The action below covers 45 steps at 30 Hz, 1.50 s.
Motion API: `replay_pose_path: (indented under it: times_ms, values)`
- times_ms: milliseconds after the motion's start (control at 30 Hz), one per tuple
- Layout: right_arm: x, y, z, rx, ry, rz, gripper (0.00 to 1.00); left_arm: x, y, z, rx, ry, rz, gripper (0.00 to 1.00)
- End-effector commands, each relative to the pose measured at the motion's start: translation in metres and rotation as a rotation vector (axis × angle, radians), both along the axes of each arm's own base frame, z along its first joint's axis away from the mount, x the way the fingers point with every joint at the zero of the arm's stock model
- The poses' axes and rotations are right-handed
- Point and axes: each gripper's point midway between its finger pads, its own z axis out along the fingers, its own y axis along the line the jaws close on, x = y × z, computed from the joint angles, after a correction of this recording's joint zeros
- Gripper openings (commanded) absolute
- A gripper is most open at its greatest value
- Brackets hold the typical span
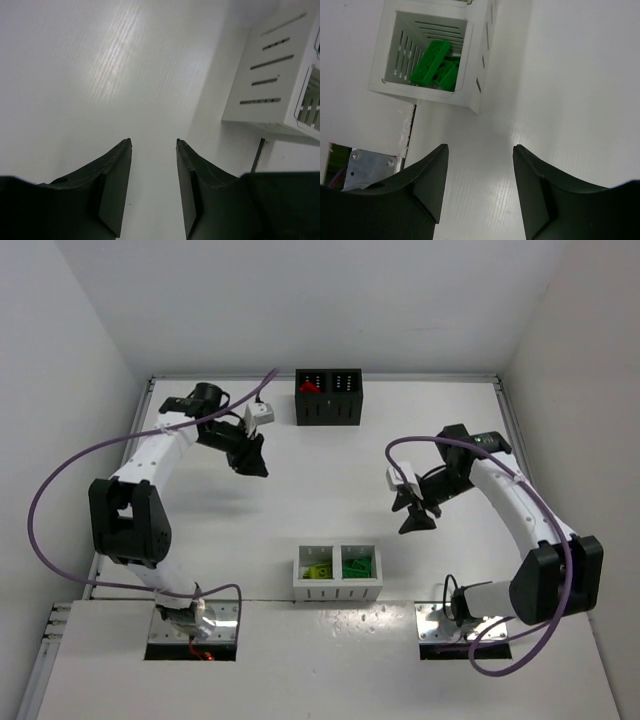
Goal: Sort the legos into containers by color
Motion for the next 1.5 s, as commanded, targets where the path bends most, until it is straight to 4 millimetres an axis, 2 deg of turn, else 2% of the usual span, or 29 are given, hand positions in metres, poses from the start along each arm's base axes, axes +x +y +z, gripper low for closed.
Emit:
replay_pose_path:
  times_ms: [0,267,467,600,700,767,800,867,900,933,1133,1167,1300,1467]
  values:
    - [0.008,0.013,0.035,0.059,-0.003,-0.026,0.55,0.020,0.001,0.036,-0.077,-0.070,0.163,0.47]
    - [0.006,0.034,0.045,-0.043,0.101,-0.053,0.55,0.015,0.006,0.043,-0.104,-0.074,0.289,0.49]
    - [-0.005,0.047,0.041,-0.194,0.165,-0.016,0.55,0.011,0.010,0.043,-0.101,-0.076,0.341,0.49]
    - [0.001,0.060,0.028,-0.273,0.139,-0.043,0.58,0.010,0.014,0.042,-0.090,-0.090,0.382,0.49]
    - [-0.003,0.074,0.016,-0.290,0.131,-0.048,0.58,0.009,0.016,0.046,-0.089,-0.108,0.396,0.49]
    - [-0.011,0.081,0.009,-0.305,0.130,-0.030,0.59,0.006,0.019,0.042,-0.072,-0.107,0.411,0.50]
    - [-0.015,0.081,0.001,-0.327,0.149,-0.048,0.61,0.007,0.022,0.042,-0.072,-0.108,0.420,0.50]
    - [-0.010,0.086,-0.006,-0.335,0.118,-0.067,0.62,0.001,0.024,0.041,-0.066,-0.114,0.426,0.50]
    - [-0.013,0.088,-0.009,-0.336,0.117,-0.053,0.62,0.002,0.025,0.040,-0.059,-0.116,0.432,0.50]
    - [-0.006,0.088,-0.011,-0.341,0.091,-0.071,0.62,-0.001,0.025,0.040,-0.060,-0.118,0.432,0.50]
    - [-0.005,0.094,-0.032,-0.388,0.086,-0.099,0.64,-0.005,0.030,0.037,-0.043,-0.128,0.457,0.50]
    - [-0.002,0.100,-0.032,-0.375,0.063,-0.105,0.62,-0.005,0.031,0.040,-0.039,-0.141,0.464,0.50]
    - [0.002,0.102,-0.044,-0.395,0.057,-0.115,0.59,-0.007,0.033,0.042,-0.039,-0.153,0.477,0.50]
    - [-0.007,0.099,-0.061,-0.415,0.055,-0.089,0.54,-0.008,0.034,0.040,-0.032,-0.154,0.483,0.50]
